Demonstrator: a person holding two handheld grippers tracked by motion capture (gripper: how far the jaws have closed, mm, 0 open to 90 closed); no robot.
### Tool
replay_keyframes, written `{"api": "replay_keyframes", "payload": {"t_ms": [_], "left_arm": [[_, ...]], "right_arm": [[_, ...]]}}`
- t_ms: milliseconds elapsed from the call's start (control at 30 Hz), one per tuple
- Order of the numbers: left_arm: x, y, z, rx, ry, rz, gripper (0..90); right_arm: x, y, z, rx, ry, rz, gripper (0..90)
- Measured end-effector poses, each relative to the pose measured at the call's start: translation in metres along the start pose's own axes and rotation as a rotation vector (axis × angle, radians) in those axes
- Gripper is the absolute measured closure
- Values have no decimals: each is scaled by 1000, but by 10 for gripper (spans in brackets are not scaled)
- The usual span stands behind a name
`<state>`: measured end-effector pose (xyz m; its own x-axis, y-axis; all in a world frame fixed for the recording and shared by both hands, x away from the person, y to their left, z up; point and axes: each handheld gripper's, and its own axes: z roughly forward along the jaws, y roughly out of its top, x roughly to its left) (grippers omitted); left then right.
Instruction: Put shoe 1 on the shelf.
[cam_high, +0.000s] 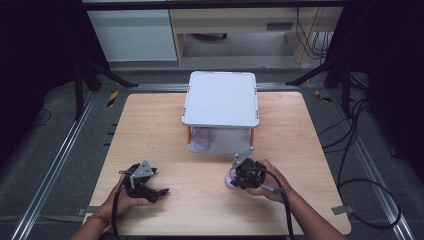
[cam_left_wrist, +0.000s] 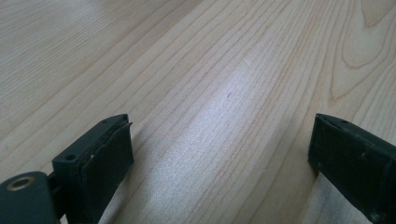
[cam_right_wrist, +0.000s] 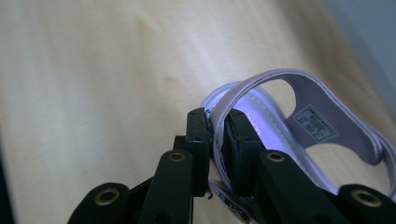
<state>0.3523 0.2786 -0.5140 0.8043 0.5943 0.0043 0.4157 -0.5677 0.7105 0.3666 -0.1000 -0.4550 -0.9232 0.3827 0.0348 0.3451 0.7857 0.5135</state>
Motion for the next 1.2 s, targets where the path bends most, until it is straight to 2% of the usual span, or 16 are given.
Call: {"api": "replay_keyframes", "payload": {"t_ms": [167,300,400,533,633,700,767,867,1000,1033,1067,1200], "left_arm": [[0,0,0,0,1,-1,53],[0,0,0,0,2,-2,53],[-1,0,0,0,3,-2,53],[-1,0,0,0,3,-2,53],[-1,0,0,0,3,-1,53],[-1,0,0,1,2,-1,53],[-1,0,0,1,2,-1,53],[-1,0,0,1,2,-1,52],[-1,0,0,1,2,-1,51],[-1,0,0,1,1,0,51],[-1,0,0,1,1,1,51],[-1,0,0,1,0,2,50]], "right_arm": [[24,-9,-9,0,52,-51,791],[35,-17,-18,17,55,-84,769],[37,-22,-21,41,71,-57,767],[38,-23,-28,134,74,-65,749],[39,-22,-36,154,60,-66,745],[39,-21,-41,158,46,-69,692],[40,-21,-45,134,61,-73,599],[43,-21,-36,138,67,-69,523],[42,-22,-24,170,83,-62,520],[41,-22,-11,204,95,-59,532],[42,-21,-5,227,79,-57,542],[42,-16,-3,255,52,-64,607]]}}
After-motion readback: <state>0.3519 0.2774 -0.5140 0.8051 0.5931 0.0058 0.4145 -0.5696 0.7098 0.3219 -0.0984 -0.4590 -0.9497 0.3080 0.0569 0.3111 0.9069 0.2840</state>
